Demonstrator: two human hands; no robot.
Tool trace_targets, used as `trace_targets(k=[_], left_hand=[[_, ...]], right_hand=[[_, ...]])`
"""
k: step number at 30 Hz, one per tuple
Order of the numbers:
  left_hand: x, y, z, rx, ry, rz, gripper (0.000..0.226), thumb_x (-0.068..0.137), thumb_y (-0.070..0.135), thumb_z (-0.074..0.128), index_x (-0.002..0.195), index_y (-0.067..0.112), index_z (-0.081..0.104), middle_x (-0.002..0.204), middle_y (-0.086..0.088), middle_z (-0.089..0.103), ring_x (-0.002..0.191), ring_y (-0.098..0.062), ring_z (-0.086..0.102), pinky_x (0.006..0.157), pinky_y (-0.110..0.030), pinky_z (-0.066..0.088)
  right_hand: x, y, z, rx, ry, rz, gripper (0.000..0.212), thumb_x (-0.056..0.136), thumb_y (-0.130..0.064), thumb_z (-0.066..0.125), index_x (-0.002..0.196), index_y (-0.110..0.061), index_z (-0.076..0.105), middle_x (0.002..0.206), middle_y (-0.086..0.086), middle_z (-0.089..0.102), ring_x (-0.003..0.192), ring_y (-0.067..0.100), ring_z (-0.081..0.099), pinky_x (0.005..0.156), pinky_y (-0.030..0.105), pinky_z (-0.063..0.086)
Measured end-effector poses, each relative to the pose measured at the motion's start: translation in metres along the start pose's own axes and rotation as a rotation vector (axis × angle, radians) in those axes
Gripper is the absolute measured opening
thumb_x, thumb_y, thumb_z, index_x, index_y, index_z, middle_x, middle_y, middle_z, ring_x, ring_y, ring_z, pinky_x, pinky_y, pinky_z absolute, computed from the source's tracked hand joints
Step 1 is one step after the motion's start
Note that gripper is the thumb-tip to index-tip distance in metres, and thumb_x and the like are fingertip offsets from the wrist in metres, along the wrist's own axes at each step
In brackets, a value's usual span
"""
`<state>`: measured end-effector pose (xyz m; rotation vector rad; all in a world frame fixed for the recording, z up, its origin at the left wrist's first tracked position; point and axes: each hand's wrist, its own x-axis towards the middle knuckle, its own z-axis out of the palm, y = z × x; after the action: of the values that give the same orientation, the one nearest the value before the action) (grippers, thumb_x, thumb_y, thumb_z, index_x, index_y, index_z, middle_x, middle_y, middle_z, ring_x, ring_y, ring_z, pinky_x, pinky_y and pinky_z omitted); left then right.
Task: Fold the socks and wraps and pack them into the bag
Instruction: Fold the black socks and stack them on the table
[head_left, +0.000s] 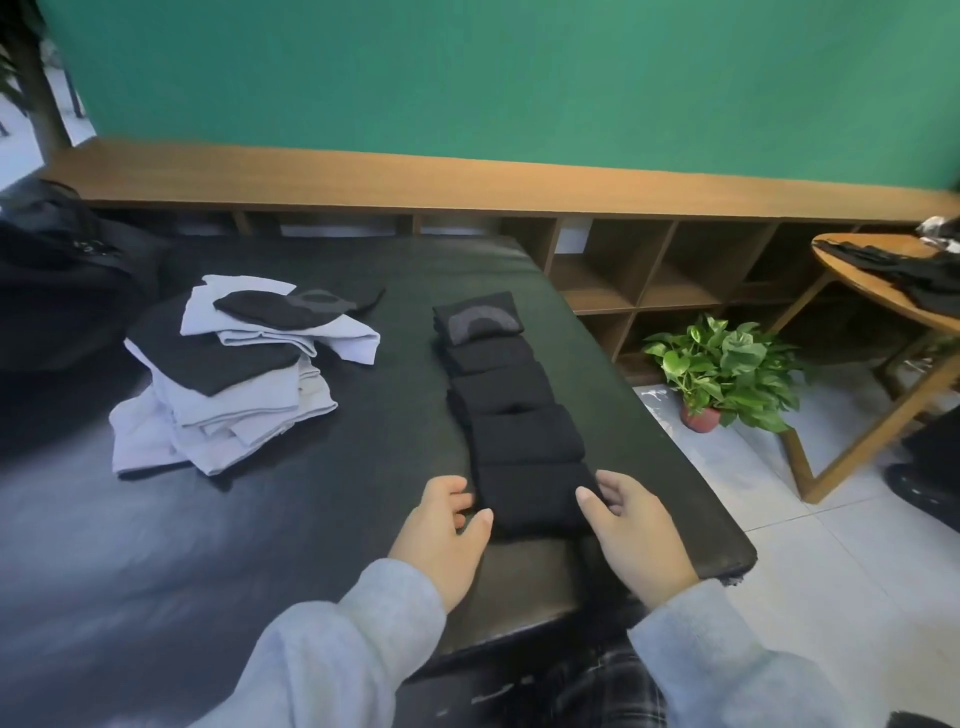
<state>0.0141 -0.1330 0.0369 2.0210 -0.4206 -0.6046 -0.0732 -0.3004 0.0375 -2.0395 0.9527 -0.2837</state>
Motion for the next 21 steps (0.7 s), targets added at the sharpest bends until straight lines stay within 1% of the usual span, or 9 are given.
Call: trace_targets(k=[2,5,7,9,12,14,16,19,21], left_hand=[[0.002,0.005,0.003,0.028,0.002,-0.005,0.042,0.096,0.027,0.047,0.136,0.020,0.034,0.128,0.008,0.052,0.100,-0.002,0.045,0.089,-0.015,0.033],[0.004,0.007,0.004,0.026,0.026,-0.037,0.039,0.096,0.029,0.047,0.133,0.022,0.038,0.116,0.008,0.057,0.097,-0.005,0.047,0.085,-0.017,0.035],[0.004,0.006,0.004,0.009,0.036,-0.046,0.038,0.095,0.030,0.049,0.132,0.023,0.040,0.109,0.011,0.055,0.096,-0.005,0.049,0.083,-0.018,0.037],[0.003,0.004,0.004,-0.003,0.040,-0.038,0.041,0.094,0.029,0.052,0.133,0.023,0.040,0.107,0.013,0.053,0.097,-0.006,0.050,0.084,-0.018,0.038],[0.004,0.002,0.003,-0.023,0.013,-0.003,0.042,0.093,0.026,0.054,0.132,0.026,0.042,0.111,0.013,0.055,0.101,-0.005,0.054,0.088,-0.018,0.042],[0.006,0.001,0.002,-0.071,0.006,0.035,0.040,0.091,0.023,0.057,0.129,0.028,0.046,0.109,0.013,0.057,0.100,-0.006,0.058,0.092,-0.024,0.048],[0.007,0.004,0.001,-0.122,0.038,0.076,0.035,0.090,0.020,0.059,0.121,0.030,0.046,0.102,0.013,0.056,0.094,-0.008,0.061,0.086,-0.026,0.052],[0.011,0.010,-0.004,-0.212,0.122,0.136,0.029,0.088,0.015,0.061,0.102,0.032,0.042,0.098,0.012,0.054,0.082,-0.008,0.060,0.066,-0.011,0.044],[0.017,0.016,-0.007,-0.231,0.158,0.149,0.023,0.088,0.015,0.060,0.093,0.030,0.043,0.096,0.014,0.056,0.079,-0.008,0.060,0.058,-0.007,0.040]], right_hand=[[0.002,0.000,0.000,-0.006,0.013,0.016,0.043,0.092,-0.026,0.056,0.132,-0.011,0.050,0.126,0.000,0.058,0.110,0.012,0.054,0.090,0.020,0.037],[0.001,0.001,0.001,-0.011,0.007,0.029,0.035,0.091,-0.025,0.058,0.124,-0.013,0.057,0.118,-0.004,0.063,0.113,0.013,0.056,0.094,0.025,0.043],[-0.002,0.001,0.001,0.000,-0.013,0.026,0.019,0.090,-0.024,0.058,0.108,-0.020,0.062,0.102,-0.010,0.067,0.102,0.010,0.061,0.086,0.026,0.048],[-0.006,0.001,0.000,0.015,-0.033,0.015,0.007,0.089,-0.021,0.059,0.092,-0.027,0.061,0.089,-0.016,0.068,0.091,0.005,0.063,0.078,0.021,0.049],[-0.011,-0.003,-0.002,0.063,-0.055,-0.001,0.015,0.085,-0.014,0.057,0.079,-0.027,0.063,0.078,-0.016,0.070,0.078,0.000,0.065,0.063,0.012,0.047],[-0.012,-0.007,-0.003,0.100,-0.051,-0.002,0.016,0.084,-0.012,0.055,0.084,-0.025,0.064,0.076,-0.015,0.070,0.076,0.001,0.064,0.059,0.012,0.045],[-0.012,-0.013,-0.004,0.181,-0.015,-0.001,0.017,0.085,-0.013,0.055,0.091,-0.028,0.059,0.084,-0.016,0.067,0.080,0.001,0.062,0.062,0.014,0.045],[-0.006,-0.023,-0.003,0.299,0.053,-0.008,0.024,0.088,-0.016,0.059,0.101,-0.031,0.046,0.093,-0.019,0.057,0.082,0.002,0.058,0.064,0.016,0.044],[-0.001,-0.029,-0.003,0.298,0.091,-0.040,0.025,0.089,-0.017,0.060,0.103,-0.027,0.042,0.094,-0.017,0.052,0.082,0.003,0.055,0.063,0.012,0.042]])
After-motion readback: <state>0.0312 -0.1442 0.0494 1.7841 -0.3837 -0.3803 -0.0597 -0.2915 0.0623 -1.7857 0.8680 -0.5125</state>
